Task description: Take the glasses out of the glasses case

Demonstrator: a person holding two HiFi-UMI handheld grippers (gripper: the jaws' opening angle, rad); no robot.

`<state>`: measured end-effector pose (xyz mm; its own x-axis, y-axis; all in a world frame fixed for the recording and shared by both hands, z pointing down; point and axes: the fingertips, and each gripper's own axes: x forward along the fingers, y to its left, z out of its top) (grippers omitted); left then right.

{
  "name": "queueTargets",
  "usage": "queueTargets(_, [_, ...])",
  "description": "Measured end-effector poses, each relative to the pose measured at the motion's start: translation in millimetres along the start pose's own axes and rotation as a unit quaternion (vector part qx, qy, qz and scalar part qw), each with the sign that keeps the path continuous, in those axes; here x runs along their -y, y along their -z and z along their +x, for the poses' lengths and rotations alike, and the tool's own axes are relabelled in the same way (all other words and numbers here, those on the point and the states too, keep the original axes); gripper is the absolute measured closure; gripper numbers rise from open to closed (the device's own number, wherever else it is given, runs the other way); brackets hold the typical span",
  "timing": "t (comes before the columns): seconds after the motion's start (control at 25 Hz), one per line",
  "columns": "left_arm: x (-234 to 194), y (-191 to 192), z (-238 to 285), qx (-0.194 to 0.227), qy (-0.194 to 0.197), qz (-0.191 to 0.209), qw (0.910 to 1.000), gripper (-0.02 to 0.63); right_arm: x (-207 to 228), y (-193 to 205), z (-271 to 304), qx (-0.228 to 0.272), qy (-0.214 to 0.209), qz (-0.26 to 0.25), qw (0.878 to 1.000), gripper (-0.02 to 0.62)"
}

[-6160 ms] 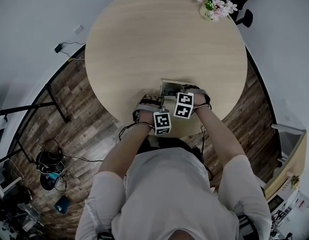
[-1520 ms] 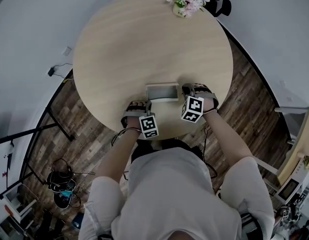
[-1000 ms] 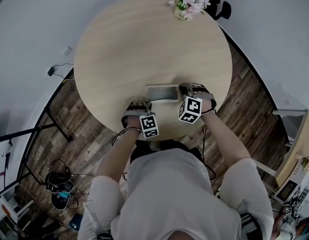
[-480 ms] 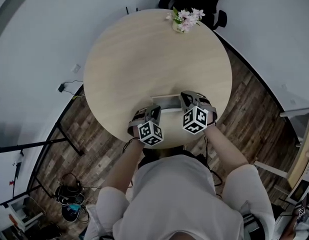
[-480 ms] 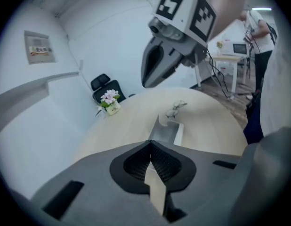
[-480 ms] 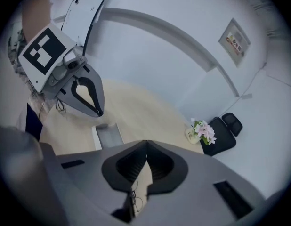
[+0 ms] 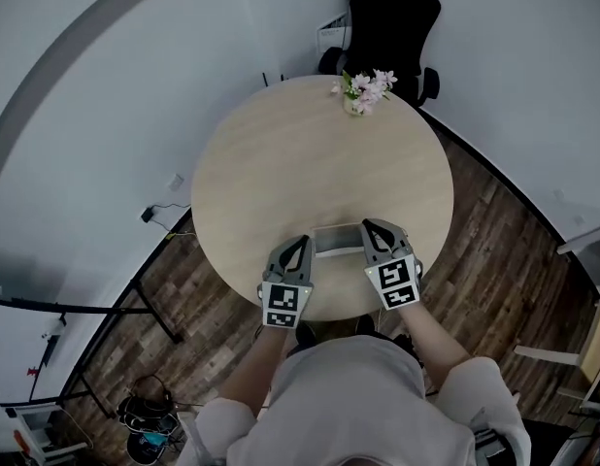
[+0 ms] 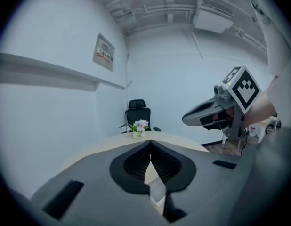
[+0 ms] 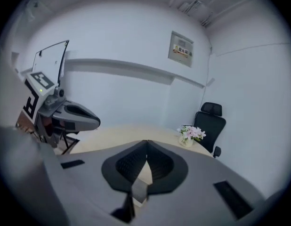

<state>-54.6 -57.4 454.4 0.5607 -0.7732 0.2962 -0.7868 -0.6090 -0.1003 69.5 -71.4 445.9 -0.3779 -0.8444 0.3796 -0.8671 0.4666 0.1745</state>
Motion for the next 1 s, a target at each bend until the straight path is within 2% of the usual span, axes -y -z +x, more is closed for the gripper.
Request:
queueTargets(0.08, [-3,-14,-19,0.026,-0.012,-0.013,0.9995,0.598,-4,-11,-17,0.023,0.007,0.045,0.999,0.583])
queueTargets(0.24, [-16,-49,-58,0.095,-0.065,-0.018,0.9932,0.598,-14,-33,-48,0.071,0.021,0.120,0.990,0.583])
queueTargets(0.4, [-18,-76,-82,0.142,-0.070,-0.037,0.9867,0.598,-24,-42,-73,0.104,0.035,0.156,0.982,0.583])
queueTargets(0.64, [-15,-83,-107,0.138,-0.079,-0.078,0.9842,0.598,-40,-50,-99,0.120,0.036,0.157,0.980,0.583])
queueTargets(0.88, [-9,-77,-114,0.133,-0.074,-0.070,0.9858,0.598,-43,-61,-108,0.134,0.038,0.152,0.979,0.583])
queueTargets(1.0, [-12,-73,-118,0.129,-0.077,-0.081,0.9853,0.598,-47,-68,-109,0.138,0.038,0.148,0.979,0.583])
